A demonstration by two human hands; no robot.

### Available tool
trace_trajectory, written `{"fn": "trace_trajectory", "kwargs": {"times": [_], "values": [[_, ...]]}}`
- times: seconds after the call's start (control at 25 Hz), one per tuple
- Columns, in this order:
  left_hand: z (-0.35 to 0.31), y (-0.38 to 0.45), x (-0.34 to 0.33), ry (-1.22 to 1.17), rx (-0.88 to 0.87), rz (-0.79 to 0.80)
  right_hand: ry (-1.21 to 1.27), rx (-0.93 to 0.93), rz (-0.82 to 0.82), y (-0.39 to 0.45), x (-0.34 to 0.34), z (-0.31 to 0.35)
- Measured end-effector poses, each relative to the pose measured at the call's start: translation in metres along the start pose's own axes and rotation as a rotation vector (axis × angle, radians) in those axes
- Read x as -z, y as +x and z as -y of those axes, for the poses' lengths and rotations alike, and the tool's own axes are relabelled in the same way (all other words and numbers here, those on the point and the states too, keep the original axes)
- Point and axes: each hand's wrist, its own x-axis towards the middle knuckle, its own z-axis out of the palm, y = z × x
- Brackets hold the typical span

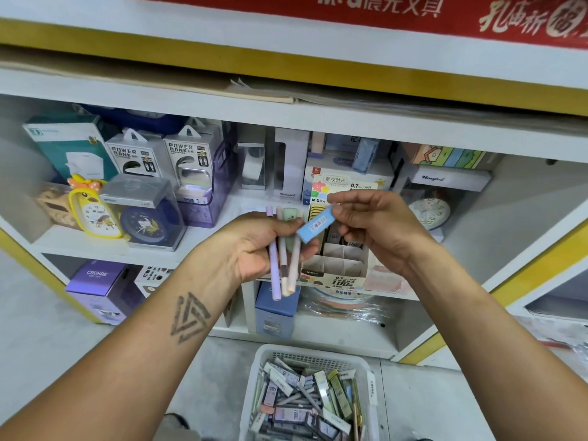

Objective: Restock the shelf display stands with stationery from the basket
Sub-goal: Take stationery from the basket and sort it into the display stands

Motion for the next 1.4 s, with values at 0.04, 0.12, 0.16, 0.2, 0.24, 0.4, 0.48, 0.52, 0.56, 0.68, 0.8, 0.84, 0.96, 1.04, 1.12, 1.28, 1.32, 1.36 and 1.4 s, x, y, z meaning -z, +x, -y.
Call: {"fn": "trace_trajectory", "kwargs": {"times": [0.04,0.12,0.16,0.2,0.24,0.4,0.48,0.52,0.56,0.68,0.8,0.84,0.96,1.04,1.12,1.28,1.32,1.36,1.4], "values": [[-0.003,0.0,0.004,0.002,-0.017,-0.05,0.016,0.016,-0.006,0.0,0.003,0.001],[-0.013,-0.001,0.014,0.0,-0.084,-0.162,0.069,0.041,0.005,0.0,0.005,0.004],[-0.018,-0.002,0.02,-0.024,-0.114,-0.198,0.094,0.042,0.02,-0.001,0.004,0.005],[-0.022,-0.004,0.027,-0.056,-0.131,-0.217,0.085,0.042,0.04,-0.001,0.002,0.005],[-0.026,-0.006,0.032,-0.084,-0.136,-0.227,0.015,0.051,0.051,-0.001,-0.001,0.005],[-0.03,-0.013,0.04,-0.108,-0.13,-0.238,-0.498,0.151,0.041,0.001,-0.019,-0.002],[-0.03,-0.016,0.042,-0.113,-0.133,-0.236,-0.573,0.174,0.048,0.004,-0.024,-0.004],[-0.03,-0.017,0.044,-0.112,-0.139,-0.233,-0.593,0.18,0.043,0.005,-0.026,-0.004],[-0.031,-0.018,0.045,-0.109,-0.146,-0.232,-0.606,0.184,0.036,0.006,-0.027,-0.004],[-0.033,-0.023,0.052,-0.104,-0.16,-0.236,-0.648,0.228,0.031,0.009,-0.029,-0.006],[-0.034,-0.027,0.06,-0.109,-0.164,-0.244,-0.708,0.295,0.006,0.015,-0.035,-0.011],[-0.035,-0.028,0.062,-0.109,-0.164,-0.245,-0.711,0.314,-0.03,0.017,-0.037,-0.012],[-0.038,-0.032,0.068,-0.114,-0.174,-0.247,-0.822,0.469,-0.148,0.022,-0.047,-0.021],[-0.04,-0.035,0.073,-0.111,-0.189,-0.257,-0.936,0.534,-0.137,0.026,-0.058,-0.031],[-0.042,-0.037,0.079,-0.103,-0.199,-0.264,-0.975,0.5,-0.08,0.03,-0.071,-0.04],[-0.042,-0.043,0.089,-0.083,-0.173,-0.257,-0.964,0.511,-0.02,0.04,-0.088,-0.052],[-0.041,-0.045,0.091,-0.077,-0.17,-0.26,-0.95,0.511,-0.014,0.042,-0.09,-0.054],[-0.041,-0.046,0.094,-0.073,-0.169,-0.262,-0.944,0.508,-0.008,0.043,-0.092,-0.055],[-0.041,-0.047,0.096,-0.07,-0.165,-0.261,-0.948,0.505,0.001,0.044,-0.094,-0.056]]}}
